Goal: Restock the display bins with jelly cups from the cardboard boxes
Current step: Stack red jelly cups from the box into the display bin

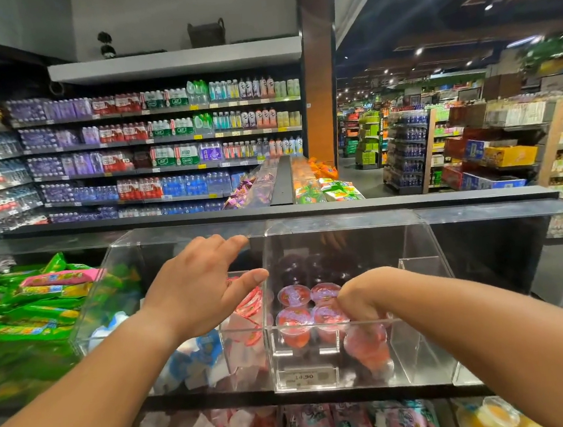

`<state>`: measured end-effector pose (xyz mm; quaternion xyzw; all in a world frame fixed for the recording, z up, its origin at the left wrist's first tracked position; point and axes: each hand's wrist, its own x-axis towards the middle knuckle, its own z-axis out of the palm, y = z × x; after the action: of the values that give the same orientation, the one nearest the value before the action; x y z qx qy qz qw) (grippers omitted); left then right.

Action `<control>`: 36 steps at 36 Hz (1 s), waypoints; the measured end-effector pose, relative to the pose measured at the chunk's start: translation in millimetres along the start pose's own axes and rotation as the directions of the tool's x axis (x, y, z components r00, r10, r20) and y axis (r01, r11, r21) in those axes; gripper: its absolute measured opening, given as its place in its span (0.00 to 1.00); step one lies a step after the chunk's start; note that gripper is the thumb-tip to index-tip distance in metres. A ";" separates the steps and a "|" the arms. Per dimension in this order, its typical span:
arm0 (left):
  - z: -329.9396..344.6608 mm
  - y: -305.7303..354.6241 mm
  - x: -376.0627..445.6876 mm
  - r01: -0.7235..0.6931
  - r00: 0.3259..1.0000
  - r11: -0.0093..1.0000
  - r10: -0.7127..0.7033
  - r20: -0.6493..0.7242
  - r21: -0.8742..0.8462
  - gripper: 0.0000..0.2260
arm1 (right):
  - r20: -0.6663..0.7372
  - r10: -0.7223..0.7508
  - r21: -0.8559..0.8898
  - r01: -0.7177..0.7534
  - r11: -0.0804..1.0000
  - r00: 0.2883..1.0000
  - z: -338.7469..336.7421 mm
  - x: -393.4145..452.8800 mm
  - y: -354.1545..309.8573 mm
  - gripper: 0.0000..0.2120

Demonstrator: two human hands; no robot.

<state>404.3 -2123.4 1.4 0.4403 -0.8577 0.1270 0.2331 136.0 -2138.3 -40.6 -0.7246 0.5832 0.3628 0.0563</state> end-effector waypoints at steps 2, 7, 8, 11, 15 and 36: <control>-0.8 -3.1 -2.0 0.006 1.000 1.000 -0.007 0.007 0.006 0.45 | -0.010 -0.023 -0.009 0.023 1.000 1.000 0.7 -1.2 2.5 0.19; -1.0 -8.7 -5.9 -0.001 1.000 1.000 0.001 0.006 0.024 0.43 | -0.066 -0.045 0.007 0.046 0.999 0.997 4.3 -1.6 6.0 0.19; -0.5 -9.6 -6.5 0.001 1.000 1.000 -0.001 0.012 0.026 0.43 | -0.080 -0.057 -0.004 0.057 0.998 0.995 5.9 -0.1 6.4 0.18; 0.1 -11.4 -7.7 0.002 0.999 0.999 -0.003 0.033 0.044 0.43 | -0.119 -0.054 -0.005 0.054 0.999 0.991 10.9 8.0 13.9 0.12; 1.9 -13.1 -6.9 0.000 0.999 0.999 -0.002 0.054 0.046 0.43 | -0.160 -0.029 0.028 0.034 0.999 0.987 14.5 9.9 21.5 0.11; 7.4 -9.6 -1.8 -0.011 0.996 0.999 0.007 0.084 0.040 0.50 | -0.032 0.162 0.357 -0.140 0.923 0.986 17.2 29.2 28.1 0.10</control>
<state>410.9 -2130.9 -5.8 0.4460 -0.8659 0.1267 0.1876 104.9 -2162.0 -60.8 -0.6665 0.6943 0.2328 0.1398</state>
